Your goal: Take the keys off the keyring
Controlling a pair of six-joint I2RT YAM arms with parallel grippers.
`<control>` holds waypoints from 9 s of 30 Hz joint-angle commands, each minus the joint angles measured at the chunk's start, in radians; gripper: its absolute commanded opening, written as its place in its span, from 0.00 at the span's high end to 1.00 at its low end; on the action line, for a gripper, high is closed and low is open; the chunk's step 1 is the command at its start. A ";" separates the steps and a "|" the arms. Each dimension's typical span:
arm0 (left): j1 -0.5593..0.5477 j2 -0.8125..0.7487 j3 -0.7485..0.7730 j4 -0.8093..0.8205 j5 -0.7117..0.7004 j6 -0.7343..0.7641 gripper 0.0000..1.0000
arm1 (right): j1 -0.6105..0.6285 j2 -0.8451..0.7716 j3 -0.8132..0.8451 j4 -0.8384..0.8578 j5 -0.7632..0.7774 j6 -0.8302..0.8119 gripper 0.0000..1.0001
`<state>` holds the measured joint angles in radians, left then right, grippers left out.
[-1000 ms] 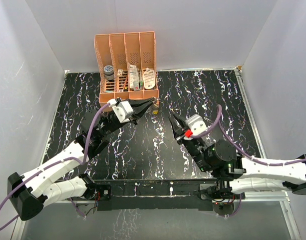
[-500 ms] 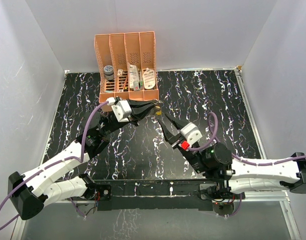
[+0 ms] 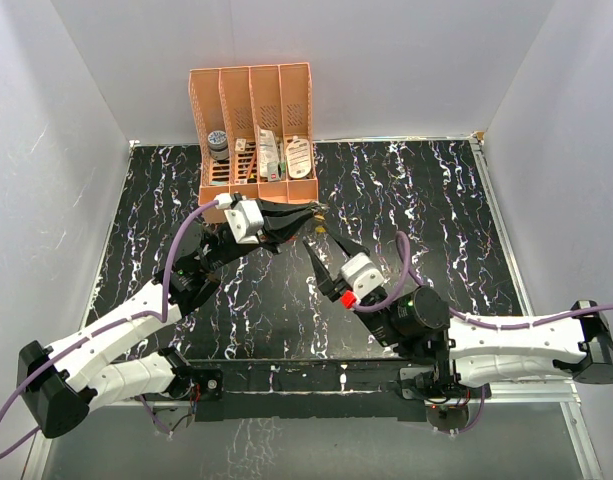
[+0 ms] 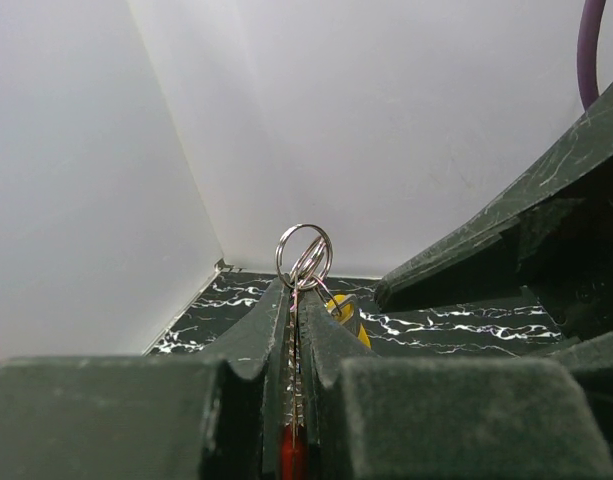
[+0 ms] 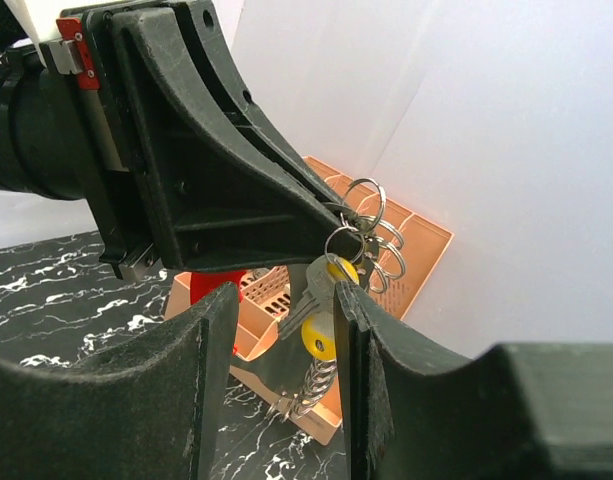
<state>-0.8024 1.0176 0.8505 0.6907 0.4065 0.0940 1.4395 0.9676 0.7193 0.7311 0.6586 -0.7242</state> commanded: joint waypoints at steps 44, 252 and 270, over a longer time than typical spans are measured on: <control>0.003 -0.003 -0.010 0.180 0.107 -0.120 1.00 | 0.003 -0.033 0.039 0.082 -0.025 0.037 0.72; 0.001 0.081 -0.067 0.525 0.282 -0.317 1.00 | 0.004 -0.032 0.133 -0.138 -0.060 0.201 1.00; -0.002 0.017 -0.078 0.354 0.228 -0.129 1.00 | 0.004 0.000 0.222 -0.269 -0.070 0.233 1.00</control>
<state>-0.7811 1.0767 0.7670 1.0222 0.5972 -0.0711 1.4471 0.9817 0.9085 0.4664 0.6056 -0.5121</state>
